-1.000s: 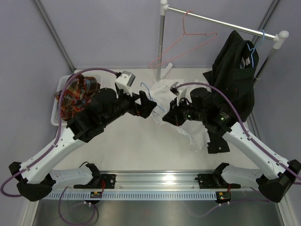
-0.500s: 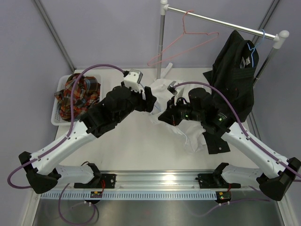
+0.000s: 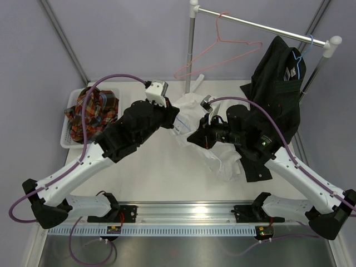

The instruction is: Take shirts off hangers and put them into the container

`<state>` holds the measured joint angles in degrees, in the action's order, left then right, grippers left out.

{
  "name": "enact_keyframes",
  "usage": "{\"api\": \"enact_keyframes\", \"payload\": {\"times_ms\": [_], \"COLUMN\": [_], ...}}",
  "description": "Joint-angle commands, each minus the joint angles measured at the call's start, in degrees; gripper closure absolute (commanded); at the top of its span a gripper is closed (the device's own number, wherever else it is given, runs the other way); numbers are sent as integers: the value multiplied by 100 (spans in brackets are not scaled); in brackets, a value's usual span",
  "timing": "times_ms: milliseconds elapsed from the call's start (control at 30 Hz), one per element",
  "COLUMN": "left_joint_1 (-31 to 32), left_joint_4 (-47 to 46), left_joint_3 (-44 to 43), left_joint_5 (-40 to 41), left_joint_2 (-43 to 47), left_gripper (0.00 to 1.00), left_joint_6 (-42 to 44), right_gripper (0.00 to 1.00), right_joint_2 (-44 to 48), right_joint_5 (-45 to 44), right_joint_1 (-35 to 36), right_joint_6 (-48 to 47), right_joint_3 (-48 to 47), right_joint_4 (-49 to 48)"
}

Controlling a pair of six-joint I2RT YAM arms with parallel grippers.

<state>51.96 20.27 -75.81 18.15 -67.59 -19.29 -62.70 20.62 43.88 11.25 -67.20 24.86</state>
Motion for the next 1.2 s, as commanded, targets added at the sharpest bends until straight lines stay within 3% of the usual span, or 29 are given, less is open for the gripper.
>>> {"api": "enact_keyframes", "payload": {"times_ms": [0, 100, 133, 233, 367, 567, 767, 900, 1167], "left_joint_1": [33, 33, 33, 33, 33, 42, 112, 165, 253], "left_joint_4": [-349, -357, -357, -357, -366, -375, -384, -392, -401], "left_joint_3": [-74, -100, -118, -144, -276, -592, -821, -935, -1023], "left_joint_5": [57, 241, 389, 819, 1226, 1331, 1559, 1780, 1762], "left_joint_2": [62, 106, 97, 18, -376, -869, -1265, -1397, -1555], "left_gripper": [100, 100, 100, 100, 100, 100, 100, 100, 100], "left_joint_6": [57, 197, 284, 495, 716, 505, 294, 215, 250], "right_gripper": [100, 91, 74, 47, 27, 24, 30, 32, 32], "right_joint_2": [170, 205, 223, 328, 521, 741, 698, 724, 478], "right_joint_5": [144, 118, 100, 12, -391, -1137, -2200, -2413, -2580], "right_joint_1": [86, 86, 86, 86, 77, 86, 86, 86, 86], "right_joint_6": [53, 53, 62, 79, 132, 536, 1379, 1942, 1943], "right_joint_3": [23, 40, 40, 14, -109, -232, -145, 101, 128], "right_joint_4": [-474, -412, -395, -298, 52, 396, 747, 626, 203]}}
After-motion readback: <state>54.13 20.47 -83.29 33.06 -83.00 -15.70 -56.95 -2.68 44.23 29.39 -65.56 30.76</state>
